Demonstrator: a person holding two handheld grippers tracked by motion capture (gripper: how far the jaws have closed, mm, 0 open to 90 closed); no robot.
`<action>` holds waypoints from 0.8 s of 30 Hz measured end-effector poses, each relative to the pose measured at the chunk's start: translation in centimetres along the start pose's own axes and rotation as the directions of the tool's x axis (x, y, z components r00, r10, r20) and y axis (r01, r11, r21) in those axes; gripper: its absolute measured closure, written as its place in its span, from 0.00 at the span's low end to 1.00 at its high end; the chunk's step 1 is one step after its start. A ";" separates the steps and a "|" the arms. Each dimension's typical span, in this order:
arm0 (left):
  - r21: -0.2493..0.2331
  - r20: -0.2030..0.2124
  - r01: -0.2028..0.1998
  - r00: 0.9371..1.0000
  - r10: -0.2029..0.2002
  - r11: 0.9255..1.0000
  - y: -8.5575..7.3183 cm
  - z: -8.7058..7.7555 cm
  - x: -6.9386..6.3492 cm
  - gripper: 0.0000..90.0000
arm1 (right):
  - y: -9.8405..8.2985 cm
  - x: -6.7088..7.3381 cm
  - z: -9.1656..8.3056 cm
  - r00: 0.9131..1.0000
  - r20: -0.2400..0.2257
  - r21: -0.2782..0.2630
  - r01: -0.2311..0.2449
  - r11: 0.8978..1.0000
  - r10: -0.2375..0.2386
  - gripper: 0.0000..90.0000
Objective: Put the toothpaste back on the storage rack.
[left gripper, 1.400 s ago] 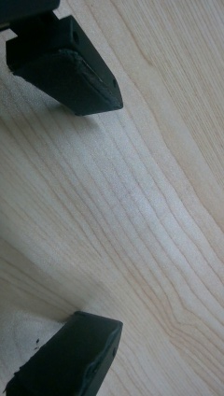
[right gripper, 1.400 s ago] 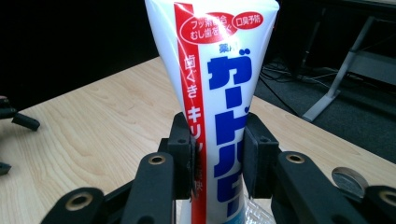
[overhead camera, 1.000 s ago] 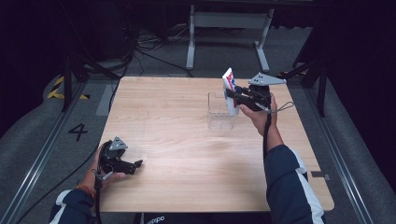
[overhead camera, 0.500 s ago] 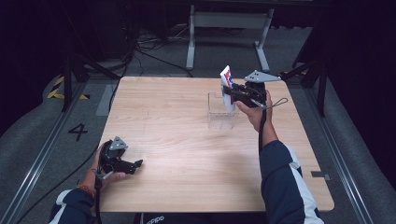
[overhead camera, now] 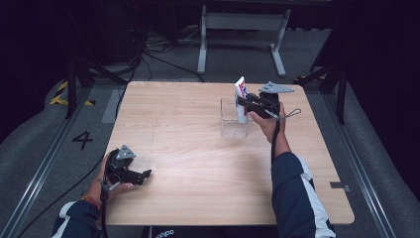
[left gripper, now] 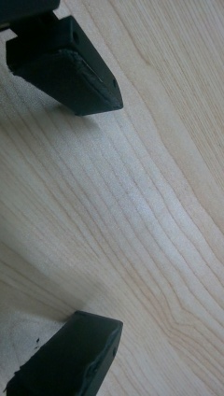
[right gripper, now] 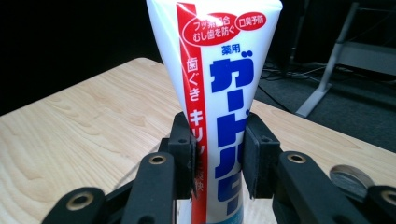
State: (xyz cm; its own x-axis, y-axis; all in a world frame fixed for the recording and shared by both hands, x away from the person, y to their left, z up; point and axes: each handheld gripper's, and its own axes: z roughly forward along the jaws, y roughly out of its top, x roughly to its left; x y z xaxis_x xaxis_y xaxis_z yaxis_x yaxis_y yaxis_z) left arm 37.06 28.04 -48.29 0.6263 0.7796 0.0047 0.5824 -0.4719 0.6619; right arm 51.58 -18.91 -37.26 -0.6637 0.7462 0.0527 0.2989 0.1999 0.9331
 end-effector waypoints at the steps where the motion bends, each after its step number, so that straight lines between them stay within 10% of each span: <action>1: -0.001 0.000 0.000 1.000 0.000 1.000 0.0 0.0 0.0 0.00 | -0.2 -0.1 0.0 1.000 -0.005 -0.008 -0.007 1.000 0.007 0.76; 24: -0.003 -0.001 0.001 1.000 -0.001 1.000 0.0 0.0 0.0 0.00 | -3.3 -0.3 0.8 0.999 0.026 0.064 0.029 0.998 -0.030 0.75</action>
State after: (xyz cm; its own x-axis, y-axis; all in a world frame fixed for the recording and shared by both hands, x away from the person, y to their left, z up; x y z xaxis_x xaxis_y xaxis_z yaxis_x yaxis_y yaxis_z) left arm 37.06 28.03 -48.32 0.6255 0.7802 0.0048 0.5814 -0.4703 0.6639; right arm 51.31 -19.26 -40.64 -0.6540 0.7563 0.0150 0.3232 0.2615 0.9095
